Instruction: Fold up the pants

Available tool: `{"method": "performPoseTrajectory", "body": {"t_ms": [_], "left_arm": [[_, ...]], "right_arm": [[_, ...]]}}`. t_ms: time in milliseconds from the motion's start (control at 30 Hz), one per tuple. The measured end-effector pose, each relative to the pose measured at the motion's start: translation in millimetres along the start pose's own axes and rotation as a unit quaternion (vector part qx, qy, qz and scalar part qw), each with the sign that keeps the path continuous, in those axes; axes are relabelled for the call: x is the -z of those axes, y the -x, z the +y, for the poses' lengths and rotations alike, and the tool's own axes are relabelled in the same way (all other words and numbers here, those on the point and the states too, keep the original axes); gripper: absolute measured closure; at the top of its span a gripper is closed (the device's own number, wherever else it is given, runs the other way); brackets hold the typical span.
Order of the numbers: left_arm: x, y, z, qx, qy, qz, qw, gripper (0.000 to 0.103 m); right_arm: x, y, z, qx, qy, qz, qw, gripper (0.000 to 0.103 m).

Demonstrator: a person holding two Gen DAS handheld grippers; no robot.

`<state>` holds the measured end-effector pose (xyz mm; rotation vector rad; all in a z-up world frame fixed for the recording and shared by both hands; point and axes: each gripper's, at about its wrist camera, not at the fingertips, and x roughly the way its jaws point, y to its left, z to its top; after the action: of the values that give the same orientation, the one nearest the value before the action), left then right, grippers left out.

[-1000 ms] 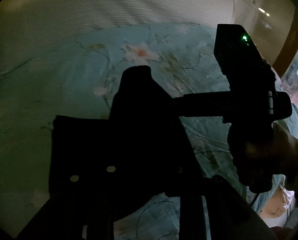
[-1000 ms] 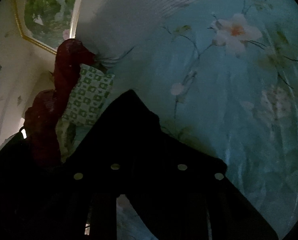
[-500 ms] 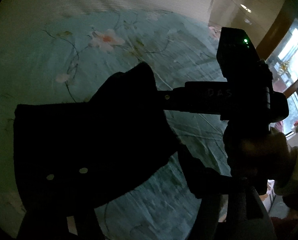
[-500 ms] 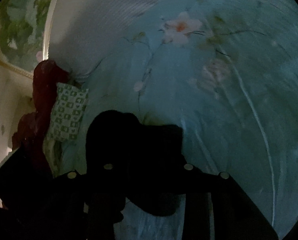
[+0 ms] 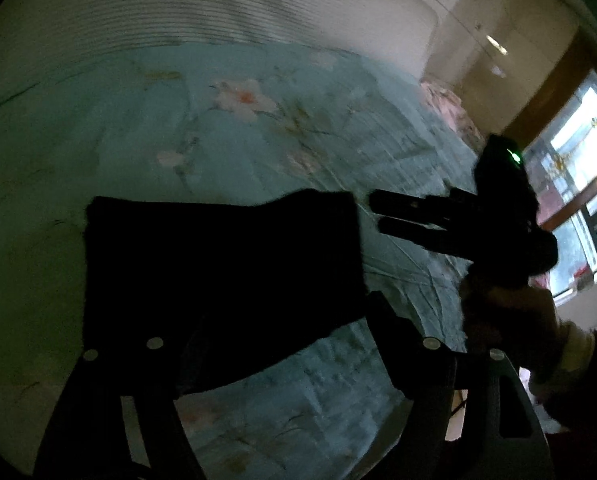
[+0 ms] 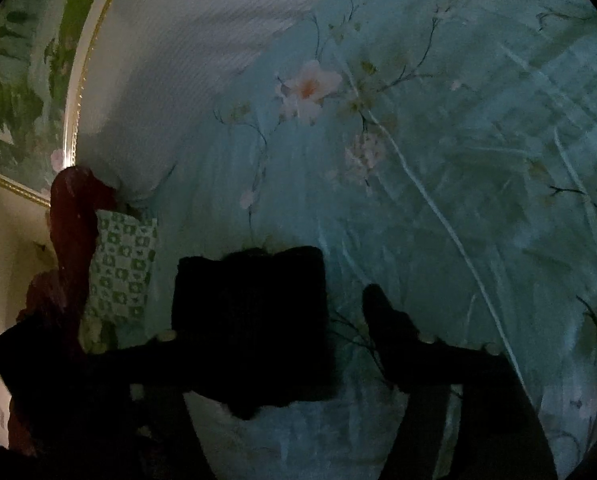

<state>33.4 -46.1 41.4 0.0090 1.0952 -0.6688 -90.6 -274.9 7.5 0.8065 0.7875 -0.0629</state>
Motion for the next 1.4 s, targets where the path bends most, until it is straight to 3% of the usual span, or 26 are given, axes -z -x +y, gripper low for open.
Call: {"method": "performPoseTrajectory", "body": {"t_ms": [267, 433, 767, 1400], "left_arm": [[-4.4, 15.0, 51.6, -0.038, 0.042, -0.008, 0.9983, 0.023], [-12.8, 14.7, 73.3, -0.053, 0.058, -0.009, 0.9969, 0.022], [-23.4, -11.3, 108.7, -0.073, 0.086, 0.028, 0.9932, 0.022], [-29.6, -48.6, 150.5, -0.056, 0.139, 0.065, 0.9866, 0.022]], "right_arm": [[6.1, 6.0, 20.4, 0.008, 0.017, -0.012, 1.0, 0.023], [16.3, -4.2, 27.3, 0.008, 0.012, 0.003, 1.0, 0.022], [30.5, -19.0, 36.9, 0.03, 0.013, 0.01, 0.999, 0.02], [33.2, -54.1, 34.1, 0.044, -0.005, 0.027, 0.999, 0.018]]}}
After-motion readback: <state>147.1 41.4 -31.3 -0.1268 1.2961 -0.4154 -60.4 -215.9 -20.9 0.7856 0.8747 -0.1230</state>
